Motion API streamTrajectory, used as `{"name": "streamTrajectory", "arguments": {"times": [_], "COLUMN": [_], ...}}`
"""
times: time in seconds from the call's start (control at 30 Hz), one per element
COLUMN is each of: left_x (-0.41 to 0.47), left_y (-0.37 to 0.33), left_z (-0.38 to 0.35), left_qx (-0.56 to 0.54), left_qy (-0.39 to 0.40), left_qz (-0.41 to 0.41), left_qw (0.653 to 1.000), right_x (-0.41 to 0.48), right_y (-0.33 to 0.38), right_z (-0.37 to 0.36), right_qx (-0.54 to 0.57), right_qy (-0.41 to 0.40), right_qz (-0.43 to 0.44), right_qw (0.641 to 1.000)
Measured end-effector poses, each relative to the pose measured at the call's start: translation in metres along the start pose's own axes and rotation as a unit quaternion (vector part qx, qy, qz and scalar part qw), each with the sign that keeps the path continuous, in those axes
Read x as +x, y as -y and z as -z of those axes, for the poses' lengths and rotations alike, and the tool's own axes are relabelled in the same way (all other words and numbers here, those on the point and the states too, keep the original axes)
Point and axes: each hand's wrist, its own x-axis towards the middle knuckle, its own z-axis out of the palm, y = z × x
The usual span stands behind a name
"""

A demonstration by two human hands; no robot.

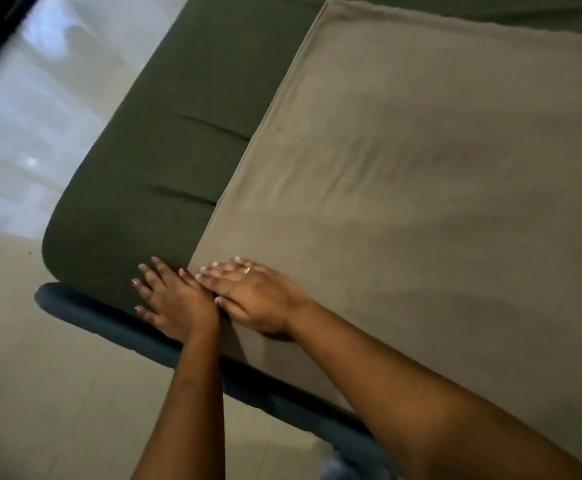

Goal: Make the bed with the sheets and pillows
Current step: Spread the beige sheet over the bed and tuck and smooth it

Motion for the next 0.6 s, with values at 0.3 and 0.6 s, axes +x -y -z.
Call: {"name": "streamTrajectory", "arguments": {"times": [0.3, 0.6], "left_x": [-0.070, -0.174], "left_y": [-0.179, -0.251], "left_z": [-0.049, -0.081], "left_qx": [0.021, 0.055], "left_qy": [0.101, 0.147], "left_qz": [-0.275, -0.393], "left_qw": [0.956, 0.906], "right_x": [-0.053, -0.270], "right_y": [-0.185, -0.261], "right_z": [0.095, 0.109], "right_qx": [-0.175, -0.139], "right_qy": [-0.047, -0.198], "right_qz": [-0.284, -0.553], "right_qw": [0.942, 0.797]}}
